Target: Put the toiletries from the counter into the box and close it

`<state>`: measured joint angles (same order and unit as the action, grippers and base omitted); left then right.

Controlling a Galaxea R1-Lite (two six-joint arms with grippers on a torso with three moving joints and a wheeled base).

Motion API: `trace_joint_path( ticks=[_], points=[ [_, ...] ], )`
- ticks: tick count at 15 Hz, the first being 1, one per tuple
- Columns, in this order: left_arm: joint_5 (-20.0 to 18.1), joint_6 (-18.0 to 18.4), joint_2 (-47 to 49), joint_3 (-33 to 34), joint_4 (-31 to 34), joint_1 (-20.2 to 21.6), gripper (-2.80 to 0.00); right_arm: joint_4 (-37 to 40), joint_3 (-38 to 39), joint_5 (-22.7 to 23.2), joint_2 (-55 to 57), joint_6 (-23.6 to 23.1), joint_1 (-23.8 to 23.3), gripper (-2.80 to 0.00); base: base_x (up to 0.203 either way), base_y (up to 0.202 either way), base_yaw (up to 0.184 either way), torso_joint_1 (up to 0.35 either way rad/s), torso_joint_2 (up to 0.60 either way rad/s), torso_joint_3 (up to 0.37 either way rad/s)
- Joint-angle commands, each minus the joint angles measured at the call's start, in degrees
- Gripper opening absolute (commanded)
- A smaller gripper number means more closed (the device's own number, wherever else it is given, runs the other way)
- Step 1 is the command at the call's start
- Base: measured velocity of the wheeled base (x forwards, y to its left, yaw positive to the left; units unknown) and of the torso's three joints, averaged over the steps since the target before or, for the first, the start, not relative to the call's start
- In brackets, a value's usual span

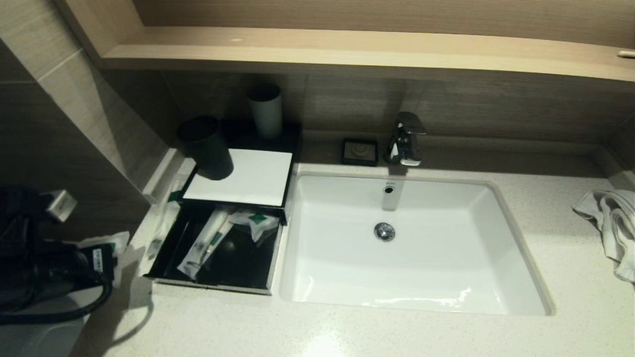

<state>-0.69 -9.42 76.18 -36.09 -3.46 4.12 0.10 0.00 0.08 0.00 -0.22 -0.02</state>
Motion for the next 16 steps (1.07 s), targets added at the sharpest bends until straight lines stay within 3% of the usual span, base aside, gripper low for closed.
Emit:
trace_joint_path(
  ticks=[1, 4, 12, 14, 16],
  points=[
    [-1.88, -0.07, -2.74, -2.06, -0.05, -1.05, -2.80, -0.01, 0.00, 0.01, 0.00, -0.04, 0.02, -2.80, 0.000, 0.000, 0.000, 0.000, 0.00, 0.000],
    [-4.58, -0.07, -2.66, -4.50, -0.05, -3.66, -2.80, -0.01, 0.00, 0.01, 0.00, -0.04, 0.02, -2.80, 0.000, 0.000, 0.000, 0.000, 0.00, 0.000],
    [-4.17, 0.09, 0.09, -8.80, 0.09, -18.90, -2.80, -0.01, 0.00, 0.01, 0.00, -0.04, -0.02, -2.80, 0.000, 0.000, 0.000, 0.000, 0.00, 0.000],
    [-4.03, -0.19, 2.53, -8.94, 0.02, -20.74, -2.80, -0.01, 0.00, 0.01, 0.00, -0.04, -0.05, -2.80, 0.000, 0.000, 0.000, 0.000, 0.00, 0.000],
    [-2.76, -3.21, 4.72, -9.06, 0.03, -22.04, -2.80, -0.01, 0.00, 0.01, 0.00, -0.04, 0.00, -2.80, 0.000, 0.000, 0.000, 0.000, 0.00, 0.000]
  ],
)
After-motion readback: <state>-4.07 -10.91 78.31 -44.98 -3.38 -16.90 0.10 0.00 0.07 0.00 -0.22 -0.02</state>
